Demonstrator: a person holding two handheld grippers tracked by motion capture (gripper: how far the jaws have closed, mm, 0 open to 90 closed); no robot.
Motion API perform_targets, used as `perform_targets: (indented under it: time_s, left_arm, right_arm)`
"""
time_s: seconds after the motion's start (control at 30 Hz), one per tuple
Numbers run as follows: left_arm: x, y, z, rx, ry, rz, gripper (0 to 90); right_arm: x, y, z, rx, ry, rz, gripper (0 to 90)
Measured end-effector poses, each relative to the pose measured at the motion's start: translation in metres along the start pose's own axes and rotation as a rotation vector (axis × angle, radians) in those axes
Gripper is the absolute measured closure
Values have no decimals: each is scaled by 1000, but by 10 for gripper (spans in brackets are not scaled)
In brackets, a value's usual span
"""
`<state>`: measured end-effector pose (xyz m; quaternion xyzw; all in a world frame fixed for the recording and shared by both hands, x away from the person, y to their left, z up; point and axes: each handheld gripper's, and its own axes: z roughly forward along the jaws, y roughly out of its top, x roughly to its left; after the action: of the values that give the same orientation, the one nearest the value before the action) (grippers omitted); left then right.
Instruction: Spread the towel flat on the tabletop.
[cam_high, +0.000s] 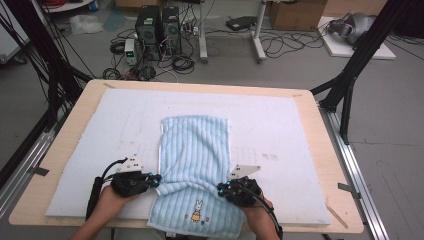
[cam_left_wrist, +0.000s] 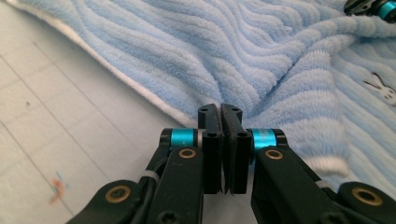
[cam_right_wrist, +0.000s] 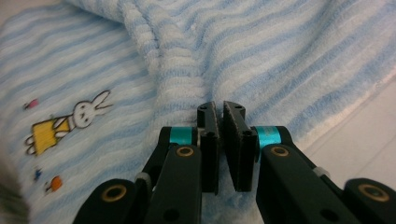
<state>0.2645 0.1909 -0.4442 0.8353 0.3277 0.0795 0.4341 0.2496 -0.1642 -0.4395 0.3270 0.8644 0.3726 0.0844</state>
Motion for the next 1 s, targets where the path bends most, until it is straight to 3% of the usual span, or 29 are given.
perform_targets:
  time_s: [0.1,0.17,0.27,0.37,0.5,0.67,1.0]
  left_arm:
    - [-2,-3,-5,-4,-21,-8,865]
    - [1,-2,-7,-25,-22,-30,823]
    - [13,4,-9,-71,11,-92,573]
    - [30,17,-8,-128,44,-135,491]
    - [55,34,-2,-192,85,-177,458]
    - [73,45,7,-203,135,-169,428]
    - [91,57,16,-208,164,-206,430]
  right_arm:
    - [4,-2,-4,-2,18,-1,807]
    - [3,-1,-6,-24,14,3,724]
    - [-8,6,-9,-93,-3,34,625]
    - [-28,17,-8,-136,-36,70,575]
    - [-57,32,-4,-158,-97,88,551]
    - [-86,49,5,-167,-183,88,558]
    - [-140,96,49,-151,-314,219,668]
